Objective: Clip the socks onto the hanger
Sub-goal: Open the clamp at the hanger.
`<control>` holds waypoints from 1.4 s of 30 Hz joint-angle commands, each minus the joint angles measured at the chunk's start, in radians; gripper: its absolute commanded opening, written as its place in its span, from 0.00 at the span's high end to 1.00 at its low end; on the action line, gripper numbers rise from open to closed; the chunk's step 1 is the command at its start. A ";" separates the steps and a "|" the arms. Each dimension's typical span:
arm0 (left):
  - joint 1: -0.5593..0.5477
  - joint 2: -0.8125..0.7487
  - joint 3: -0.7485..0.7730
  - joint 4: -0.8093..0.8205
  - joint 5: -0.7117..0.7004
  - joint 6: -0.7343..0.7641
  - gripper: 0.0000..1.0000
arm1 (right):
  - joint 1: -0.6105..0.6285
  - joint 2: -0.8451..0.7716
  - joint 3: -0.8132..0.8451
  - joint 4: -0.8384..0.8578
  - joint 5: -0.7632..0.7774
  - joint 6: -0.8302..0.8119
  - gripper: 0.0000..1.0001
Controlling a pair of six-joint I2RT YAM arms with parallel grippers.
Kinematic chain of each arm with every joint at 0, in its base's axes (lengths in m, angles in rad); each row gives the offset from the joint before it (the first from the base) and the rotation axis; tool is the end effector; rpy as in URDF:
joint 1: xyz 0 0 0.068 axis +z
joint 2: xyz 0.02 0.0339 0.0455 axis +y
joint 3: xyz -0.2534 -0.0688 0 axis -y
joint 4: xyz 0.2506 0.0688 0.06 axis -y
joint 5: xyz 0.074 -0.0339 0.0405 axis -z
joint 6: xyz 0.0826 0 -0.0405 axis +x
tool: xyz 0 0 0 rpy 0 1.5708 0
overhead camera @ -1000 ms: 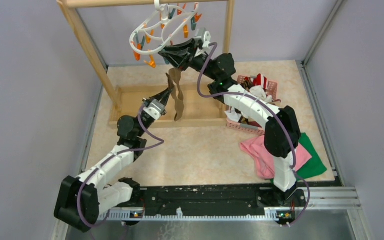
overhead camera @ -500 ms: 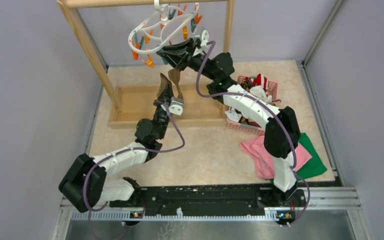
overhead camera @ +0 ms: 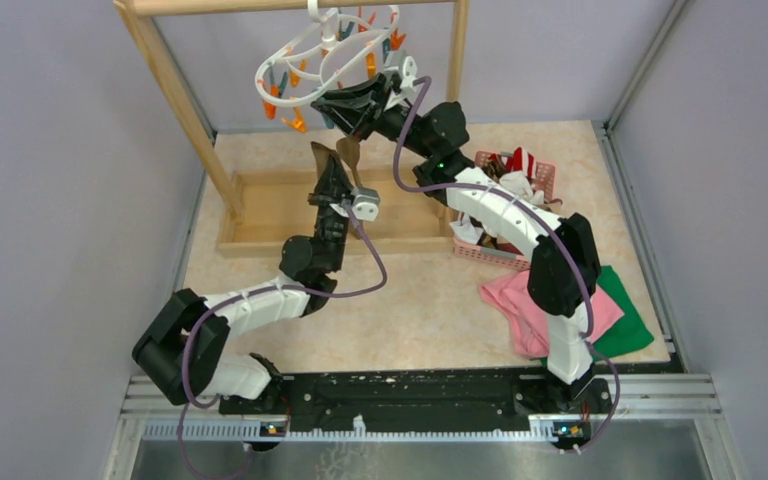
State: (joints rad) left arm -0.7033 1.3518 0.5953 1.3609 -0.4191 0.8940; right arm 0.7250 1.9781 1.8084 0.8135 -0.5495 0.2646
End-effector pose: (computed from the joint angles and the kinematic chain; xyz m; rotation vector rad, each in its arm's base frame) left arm 0.2592 -0.1757 0.3174 0.4146 0.9448 0.3760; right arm 0.3404 0.3592 0.4497 -0.7450 0.8099 1.1484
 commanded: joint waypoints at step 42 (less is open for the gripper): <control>-0.001 0.055 0.204 -0.092 -0.021 -0.011 1.00 | 0.023 0.008 0.078 -0.099 -0.074 -0.042 0.88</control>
State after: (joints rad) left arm -0.7029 1.4033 0.7574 1.2503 -0.4335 0.8902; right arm 0.7265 1.9839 1.8484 0.7242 -0.5697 0.2276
